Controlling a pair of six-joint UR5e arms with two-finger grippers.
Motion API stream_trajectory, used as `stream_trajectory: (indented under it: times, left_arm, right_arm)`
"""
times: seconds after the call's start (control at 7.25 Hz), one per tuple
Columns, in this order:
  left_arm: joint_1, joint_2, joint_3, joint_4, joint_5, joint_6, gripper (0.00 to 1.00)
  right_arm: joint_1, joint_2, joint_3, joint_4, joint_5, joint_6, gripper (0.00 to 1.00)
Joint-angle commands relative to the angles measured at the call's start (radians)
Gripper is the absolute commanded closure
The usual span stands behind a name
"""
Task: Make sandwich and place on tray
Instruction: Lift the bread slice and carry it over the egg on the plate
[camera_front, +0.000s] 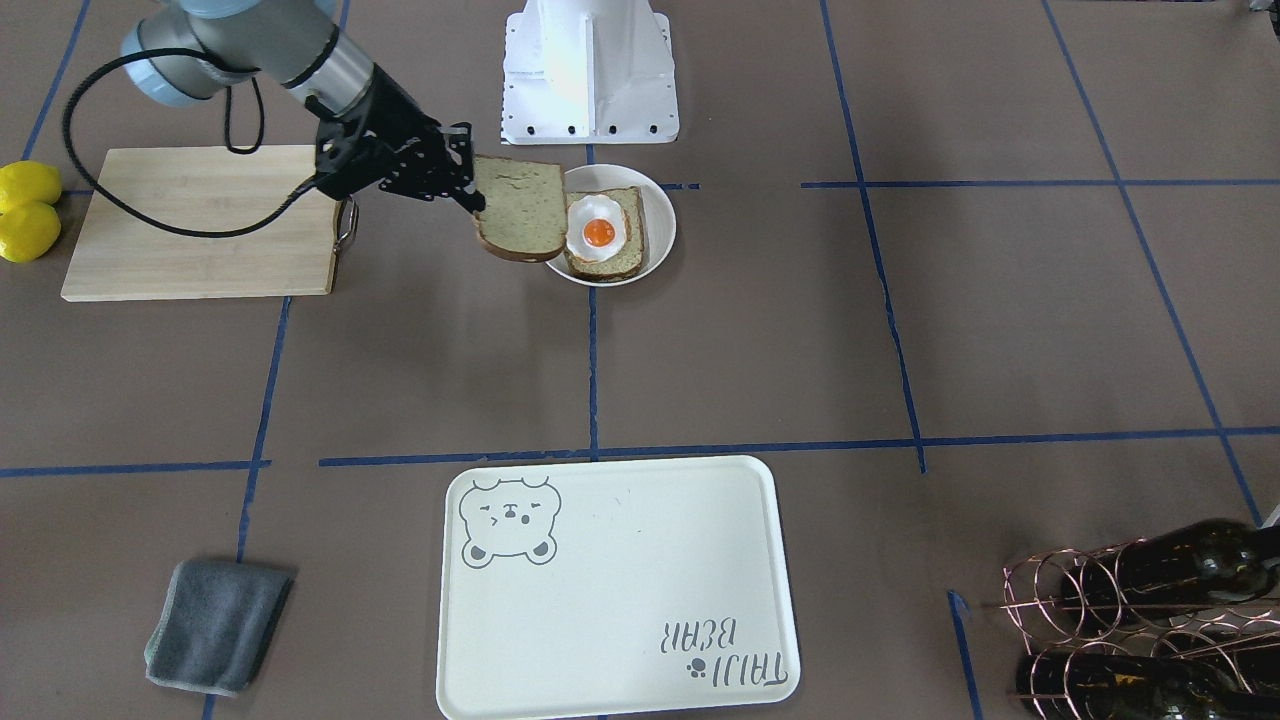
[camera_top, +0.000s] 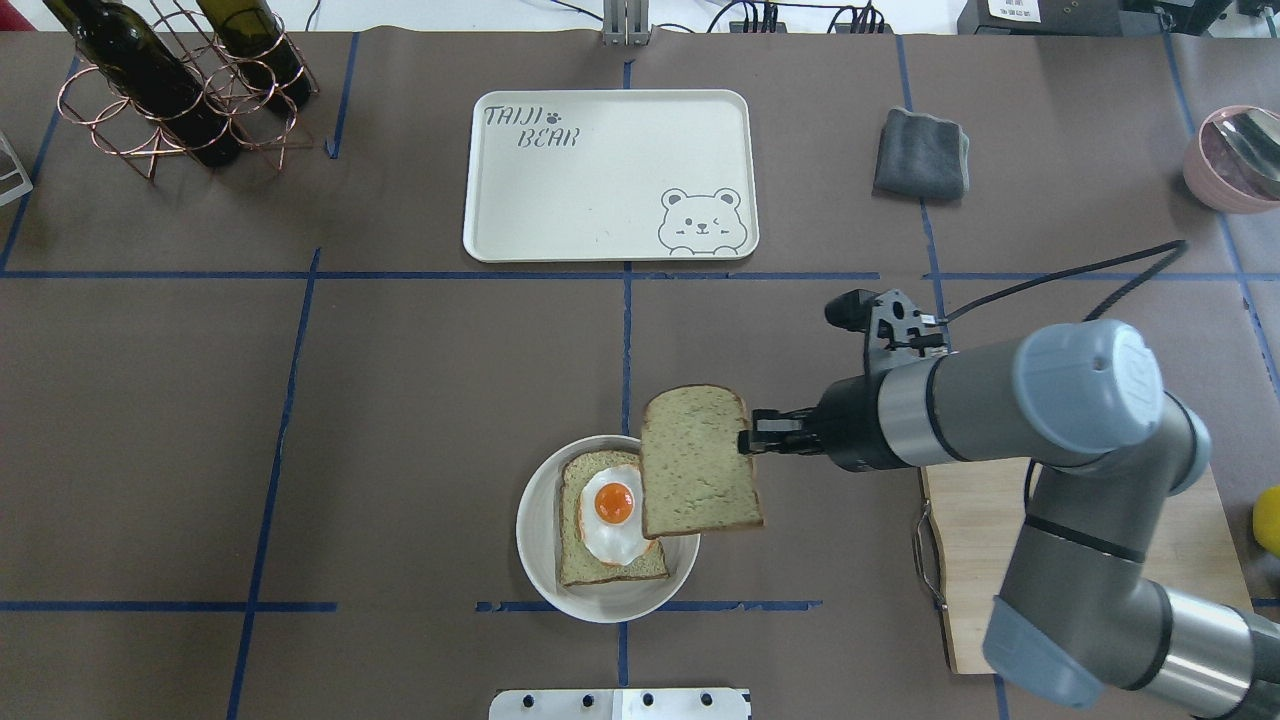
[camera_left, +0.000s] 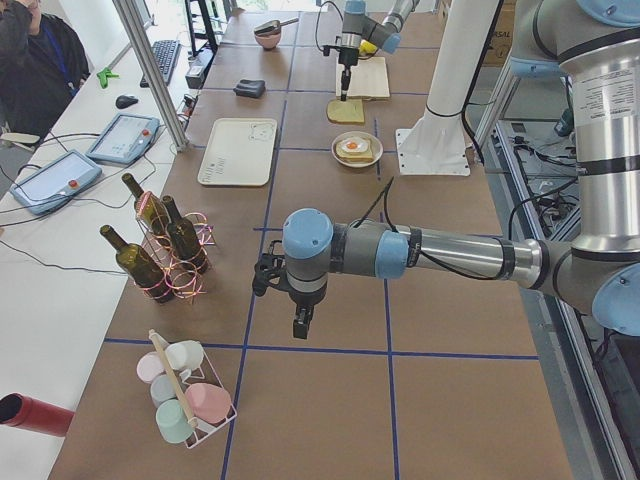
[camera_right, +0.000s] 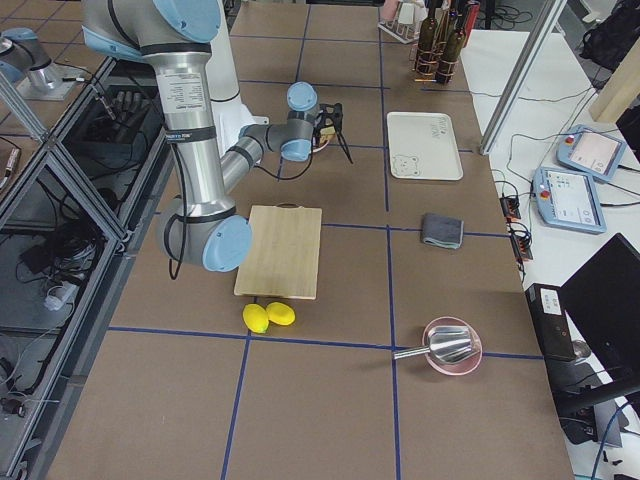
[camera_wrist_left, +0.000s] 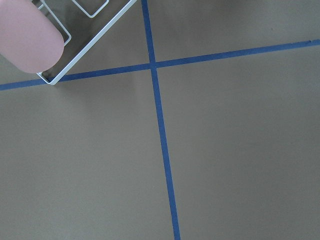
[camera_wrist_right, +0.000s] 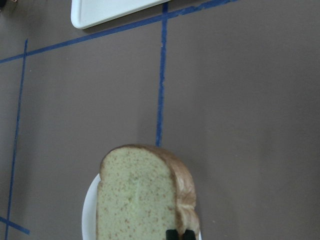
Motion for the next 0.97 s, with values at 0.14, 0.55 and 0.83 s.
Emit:
stream_trajectory:
  times: [0.14, 0.55, 0.83]
  left_arm:
    - [0.0, 0.0, 0.0, 0.0, 0.0, 0.0, 0.0]
    - [0.0, 0.0, 0.0, -0.002, 0.0, 0.0, 0.0]
    - [0.0, 0.0, 0.0, -0.002, 0.0, 0.0, 0.0]
  right_arm:
    - [-0.11, 0.146, -0.116, -0.073, -0.111, 0.001, 1.0]
    - [-0.14, 0.138, -0.12, -0.075, -0.119, 0.001, 1.0]
    - [-0.149, 0.135, -0.121, -0.073, -0.142, 0.0, 1.0]
